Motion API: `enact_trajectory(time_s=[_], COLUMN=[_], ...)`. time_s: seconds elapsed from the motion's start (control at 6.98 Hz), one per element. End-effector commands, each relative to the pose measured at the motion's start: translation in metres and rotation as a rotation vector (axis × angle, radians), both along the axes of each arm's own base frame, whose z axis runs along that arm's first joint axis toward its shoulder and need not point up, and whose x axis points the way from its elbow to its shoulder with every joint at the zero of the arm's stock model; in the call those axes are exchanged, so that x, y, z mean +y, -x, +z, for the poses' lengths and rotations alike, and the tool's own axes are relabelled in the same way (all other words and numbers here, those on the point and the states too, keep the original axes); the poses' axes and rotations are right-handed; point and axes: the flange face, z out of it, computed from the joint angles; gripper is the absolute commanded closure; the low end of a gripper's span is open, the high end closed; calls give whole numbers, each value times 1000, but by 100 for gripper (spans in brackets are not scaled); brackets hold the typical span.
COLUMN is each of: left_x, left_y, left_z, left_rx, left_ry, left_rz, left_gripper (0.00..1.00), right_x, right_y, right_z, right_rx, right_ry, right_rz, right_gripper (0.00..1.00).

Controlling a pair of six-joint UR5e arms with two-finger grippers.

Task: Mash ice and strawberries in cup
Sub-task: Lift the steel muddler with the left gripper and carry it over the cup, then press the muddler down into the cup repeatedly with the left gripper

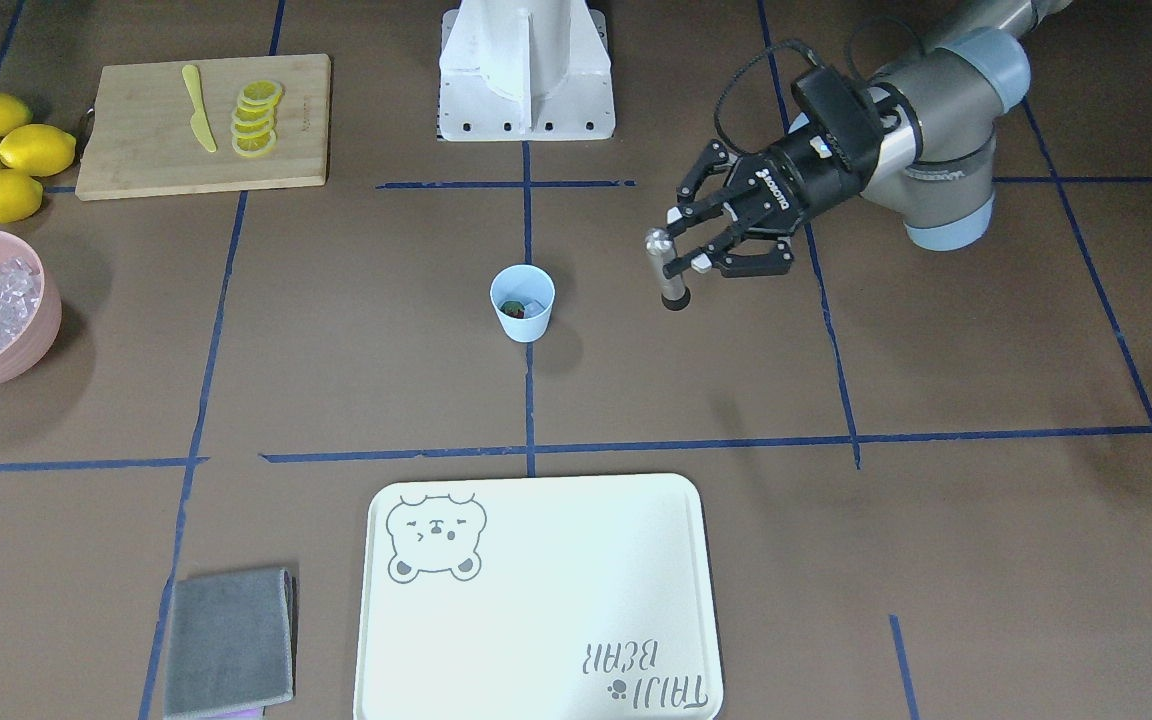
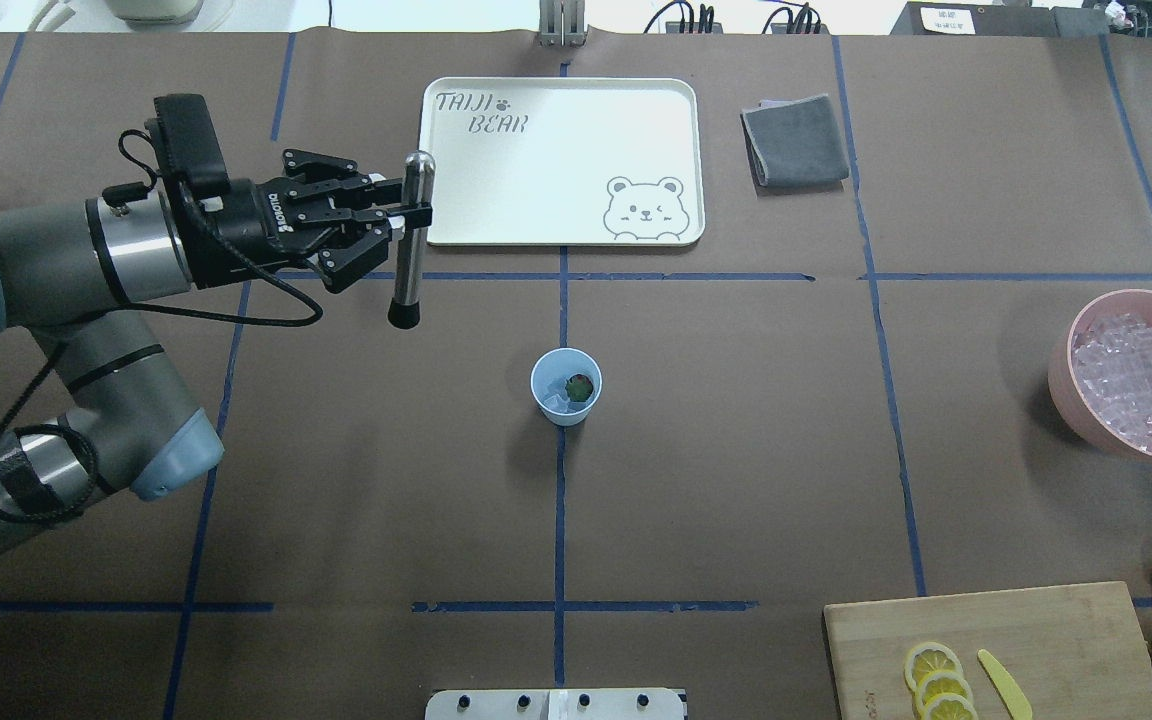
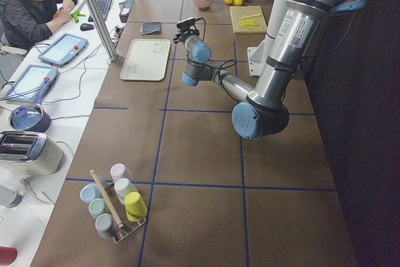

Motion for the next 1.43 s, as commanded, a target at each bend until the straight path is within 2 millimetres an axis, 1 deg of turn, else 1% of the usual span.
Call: enact_trajectory(time_s=[0.0,0.14,0.29,0.43,0.57,0.72,0.86,1.0,1.15,1.29], left_x=[18,34,64,92,111,122,121,114,110,109], left_y=[-3,-14,-41,-66,-84,-93,-101,-114,-133,-140], left_z=[-46,-56,-53,-52,-50,-51,-49,-50,-40,-34], left_rx=[74,123,132,171,168,156,146,148,171,163], left_ry=[-171,-158,-229,-206,-195,-223,-220,-204,-178,-170], left_rz=[-76,-109,-136,-153,-166,-175,-172,-192,-219,-223], left_gripper=[100,100,100,100,100,100,100,100,100,100], right_x=[0,0,0,0,0,0,0,0,0,1], right_y=[0,0,0,0,0,0,0,0,0,0], right_z=[0,0,-1,-1,-1,-1,-2,-2,-1,0], right_rx=[0,0,0,0,0,0,0,-2,0,-2], right_ry=[0,0,-2,-2,-2,-2,-3,-2,-1,1], right_rz=[0,0,0,0,0,0,0,1,1,1], right_gripper=[1,1,1,1,1,1,1,1,1,1])
